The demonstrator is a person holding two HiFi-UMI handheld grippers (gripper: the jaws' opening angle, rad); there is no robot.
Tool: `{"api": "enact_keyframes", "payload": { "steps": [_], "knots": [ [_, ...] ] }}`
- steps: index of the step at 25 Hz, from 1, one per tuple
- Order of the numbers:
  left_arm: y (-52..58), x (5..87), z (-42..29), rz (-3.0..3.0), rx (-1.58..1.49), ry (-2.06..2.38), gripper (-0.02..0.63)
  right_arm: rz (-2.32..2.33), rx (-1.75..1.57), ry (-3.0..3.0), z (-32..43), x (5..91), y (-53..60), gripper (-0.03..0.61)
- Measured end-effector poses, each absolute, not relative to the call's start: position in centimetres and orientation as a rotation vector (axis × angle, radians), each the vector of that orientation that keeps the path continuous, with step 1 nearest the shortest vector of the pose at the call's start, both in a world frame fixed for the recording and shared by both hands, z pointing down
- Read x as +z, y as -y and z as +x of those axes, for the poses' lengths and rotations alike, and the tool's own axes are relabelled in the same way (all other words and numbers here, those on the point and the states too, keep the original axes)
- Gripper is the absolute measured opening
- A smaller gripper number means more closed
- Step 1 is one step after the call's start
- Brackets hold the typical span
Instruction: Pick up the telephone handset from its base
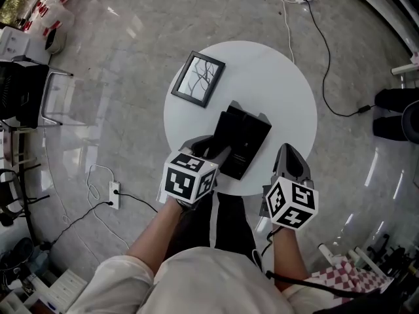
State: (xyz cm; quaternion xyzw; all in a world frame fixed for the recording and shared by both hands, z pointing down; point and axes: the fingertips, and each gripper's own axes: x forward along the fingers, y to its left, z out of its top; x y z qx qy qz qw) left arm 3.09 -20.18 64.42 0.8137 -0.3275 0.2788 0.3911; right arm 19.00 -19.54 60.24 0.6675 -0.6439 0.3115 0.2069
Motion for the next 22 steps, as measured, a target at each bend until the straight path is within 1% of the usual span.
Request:
{"api": "enact_keyframes", "payload": {
  "steps": [22],
  "knots": [
    [21.8, 57.9, 2.4, 2.164, 0.587, 0.903, 0.198, 1.886, 0.784, 1.879, 18.1, 55.2, 21.1, 0.025]
  ]
}}
